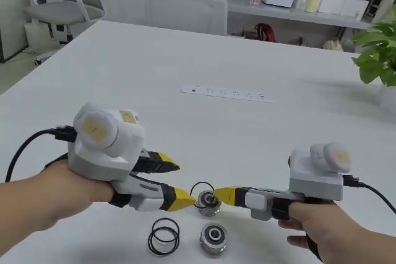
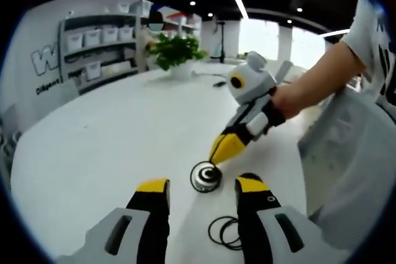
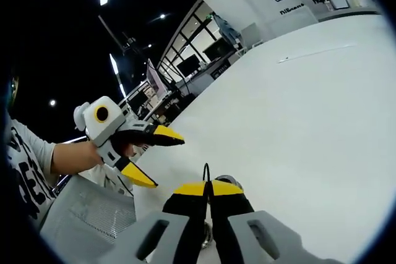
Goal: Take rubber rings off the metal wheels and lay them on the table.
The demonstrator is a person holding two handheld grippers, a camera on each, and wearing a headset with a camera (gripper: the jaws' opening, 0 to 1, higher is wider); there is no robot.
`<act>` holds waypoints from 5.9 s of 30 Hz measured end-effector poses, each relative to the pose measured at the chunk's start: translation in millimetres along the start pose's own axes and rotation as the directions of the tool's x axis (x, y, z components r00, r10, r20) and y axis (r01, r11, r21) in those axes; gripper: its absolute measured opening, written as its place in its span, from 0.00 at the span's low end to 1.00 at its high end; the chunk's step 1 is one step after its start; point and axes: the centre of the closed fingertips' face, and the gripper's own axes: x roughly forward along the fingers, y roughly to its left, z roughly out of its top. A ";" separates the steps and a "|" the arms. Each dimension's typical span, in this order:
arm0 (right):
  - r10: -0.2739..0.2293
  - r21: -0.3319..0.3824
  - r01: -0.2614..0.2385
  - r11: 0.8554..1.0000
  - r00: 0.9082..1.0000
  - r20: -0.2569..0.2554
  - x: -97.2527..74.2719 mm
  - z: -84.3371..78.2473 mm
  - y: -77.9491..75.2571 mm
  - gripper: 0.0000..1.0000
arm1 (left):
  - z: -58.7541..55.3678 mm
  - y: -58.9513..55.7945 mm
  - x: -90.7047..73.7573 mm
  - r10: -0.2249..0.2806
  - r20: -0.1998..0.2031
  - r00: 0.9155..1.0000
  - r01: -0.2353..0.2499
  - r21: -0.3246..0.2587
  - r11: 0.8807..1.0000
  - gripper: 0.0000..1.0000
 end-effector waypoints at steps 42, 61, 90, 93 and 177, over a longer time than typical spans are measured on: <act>0.130 -0.047 -0.134 0.990 0.988 -0.087 20.1 -12.5 48.4 0.00 | -28.6 -12.0 -73.4 0.022 0.069 0.997 -0.020 -0.035 0.999 0.79; 0.120 -0.093 -0.142 0.985 0.971 -0.208 38.6 -43.1 54.8 0.00 | -36.3 -12.3 -80.4 0.039 0.056 0.998 -0.036 -0.050 0.998 0.79; 0.056 -0.321 -0.113 0.940 0.982 -0.181 24.2 -27.6 60.4 0.34 | -26.9 -22.5 -78.2 0.011 0.062 0.998 -0.008 -0.042 0.999 0.79; 0.054 -0.344 -0.109 0.933 0.985 -0.166 18.9 -22.5 63.1 0.39 | -23.3 -22.4 -78.6 0.008 0.064 0.998 -0.006 -0.035 0.999 0.80; -0.196 -0.545 0.165 0.822 0.981 0.000 -114.4 -38.4 36.8 0.78 | -17.2 -27.6 -114.0 0.122 0.094 0.988 -0.123 -0.005 0.992 0.99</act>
